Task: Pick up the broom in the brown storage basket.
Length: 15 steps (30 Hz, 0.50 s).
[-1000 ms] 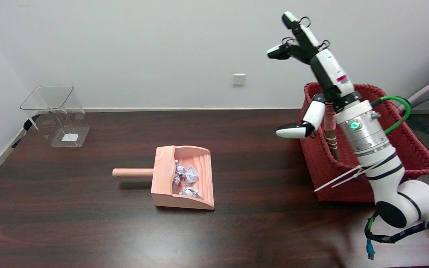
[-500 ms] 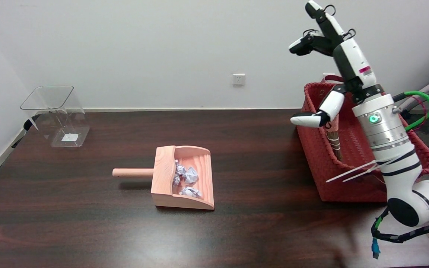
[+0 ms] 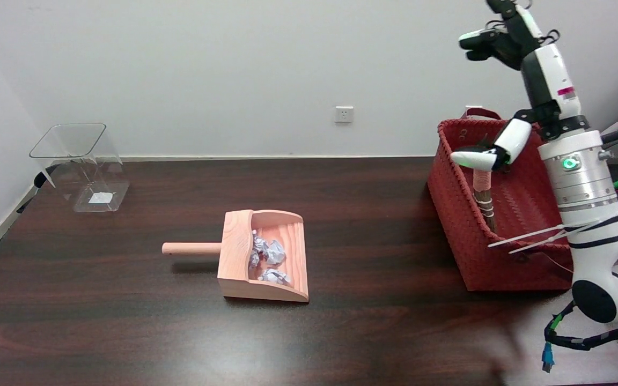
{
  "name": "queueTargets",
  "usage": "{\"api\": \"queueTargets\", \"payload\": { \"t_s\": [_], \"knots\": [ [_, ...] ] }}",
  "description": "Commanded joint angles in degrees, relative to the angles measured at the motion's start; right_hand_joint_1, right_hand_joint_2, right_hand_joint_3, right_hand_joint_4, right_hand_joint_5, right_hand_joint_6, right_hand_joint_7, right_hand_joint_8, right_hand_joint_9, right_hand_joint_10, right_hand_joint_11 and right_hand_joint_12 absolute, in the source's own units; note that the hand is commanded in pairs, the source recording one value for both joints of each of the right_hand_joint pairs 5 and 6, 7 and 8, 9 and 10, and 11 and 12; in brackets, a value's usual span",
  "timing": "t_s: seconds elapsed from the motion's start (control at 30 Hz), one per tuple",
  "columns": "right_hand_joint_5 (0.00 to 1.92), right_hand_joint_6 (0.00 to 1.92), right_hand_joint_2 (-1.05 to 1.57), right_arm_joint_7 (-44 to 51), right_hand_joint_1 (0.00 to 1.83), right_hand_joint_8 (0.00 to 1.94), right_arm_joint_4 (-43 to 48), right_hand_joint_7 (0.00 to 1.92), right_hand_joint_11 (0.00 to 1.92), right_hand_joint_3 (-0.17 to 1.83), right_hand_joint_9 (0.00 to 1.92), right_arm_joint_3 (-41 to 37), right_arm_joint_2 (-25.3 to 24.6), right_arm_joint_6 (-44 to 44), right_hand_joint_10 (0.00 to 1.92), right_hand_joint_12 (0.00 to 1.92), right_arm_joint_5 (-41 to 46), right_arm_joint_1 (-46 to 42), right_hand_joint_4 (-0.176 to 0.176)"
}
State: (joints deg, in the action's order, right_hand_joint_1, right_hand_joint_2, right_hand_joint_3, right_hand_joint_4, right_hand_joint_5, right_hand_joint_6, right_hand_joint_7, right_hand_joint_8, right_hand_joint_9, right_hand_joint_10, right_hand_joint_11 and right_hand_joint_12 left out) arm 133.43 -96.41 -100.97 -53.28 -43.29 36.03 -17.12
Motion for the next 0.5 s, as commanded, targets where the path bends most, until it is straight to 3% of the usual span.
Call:
{"api": "queueTargets", "payload": {
  "t_s": [0.03, 0.5],
  "knots": [
    [0.10, 0.10, -0.72, 0.0, 1.22, 0.59, 7.6, 0.59, 0.56, 1.24, 0.49, -2.4, -0.4, -4.9, 0.49, 0.56, 5.5, -0.8, 0.000],
    [0.08, 0.08, -0.70, -2.2, 1.21, 0.60, 15.8, 0.60, 0.47, 1.16, 0.52, 5.5, -0.2, -6.3, 0.52, 0.47, 9.4, -0.2, 0.000]
  ]
}}
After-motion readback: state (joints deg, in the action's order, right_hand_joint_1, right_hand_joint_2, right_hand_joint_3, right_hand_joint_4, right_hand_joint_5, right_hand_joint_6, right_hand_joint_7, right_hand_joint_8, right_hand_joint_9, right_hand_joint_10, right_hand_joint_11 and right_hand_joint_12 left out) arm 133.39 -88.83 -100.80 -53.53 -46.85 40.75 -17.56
